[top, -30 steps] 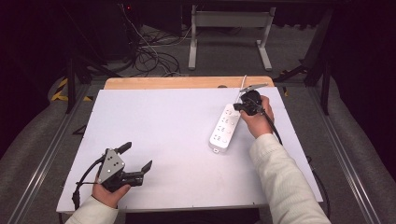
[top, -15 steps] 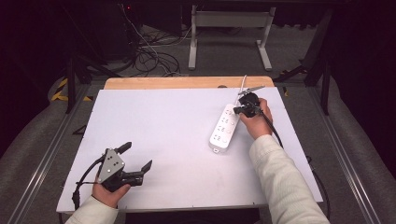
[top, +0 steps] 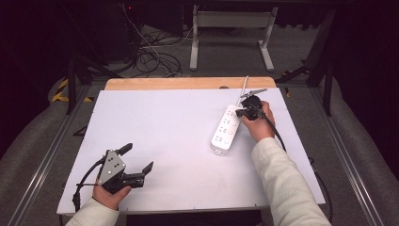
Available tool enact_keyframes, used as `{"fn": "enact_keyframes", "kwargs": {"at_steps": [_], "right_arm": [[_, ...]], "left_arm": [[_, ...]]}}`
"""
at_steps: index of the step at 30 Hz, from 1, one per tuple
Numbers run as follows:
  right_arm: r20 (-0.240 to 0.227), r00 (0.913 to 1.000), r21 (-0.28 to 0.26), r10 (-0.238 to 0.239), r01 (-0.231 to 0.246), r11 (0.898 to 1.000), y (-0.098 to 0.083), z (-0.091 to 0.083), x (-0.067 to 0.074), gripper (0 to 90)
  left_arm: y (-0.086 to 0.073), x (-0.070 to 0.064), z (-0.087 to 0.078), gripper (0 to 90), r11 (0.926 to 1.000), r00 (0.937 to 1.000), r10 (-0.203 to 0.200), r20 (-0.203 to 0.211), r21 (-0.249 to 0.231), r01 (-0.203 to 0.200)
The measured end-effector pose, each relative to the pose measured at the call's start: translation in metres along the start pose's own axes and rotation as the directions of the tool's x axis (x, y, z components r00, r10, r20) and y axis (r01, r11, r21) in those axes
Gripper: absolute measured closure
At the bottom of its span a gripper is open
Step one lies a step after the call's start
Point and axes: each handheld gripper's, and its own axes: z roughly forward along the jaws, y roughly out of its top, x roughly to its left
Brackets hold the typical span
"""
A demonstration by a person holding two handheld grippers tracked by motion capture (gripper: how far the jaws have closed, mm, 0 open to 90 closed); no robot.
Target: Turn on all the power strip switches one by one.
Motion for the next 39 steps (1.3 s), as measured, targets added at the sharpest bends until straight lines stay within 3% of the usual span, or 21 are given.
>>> {"fn": "enact_keyframes", "kwargs": {"at_steps": [14,20,39], "right_arm": [[0.025,0.9996,0.015,-0.012,0.012,1.0,0.0005,0.0016,0.0031,90.0],[-0.003,1.0,0.034,0.003,-0.003,0.999,-0.0002,0.0001,-0.0002,90.0],[0.002,1.0,0.037,0.007,-0.007,0.999,0.0001,0.0013,0.0,90.0]], "left_arm": [[0.0,-0.0001,-0.0004,10.2,1.0,1.0,0.0,0.002,-0.001,0.0],[0.0001,-0.0005,-0.0005,10.2,1.0,1.0,0.0,0.003,-0.002,0.0],[0.0005,-0.0005,-0.0005,10.2,1.0,1.0,0.006,0.002,-0.003,-0.006]]}}
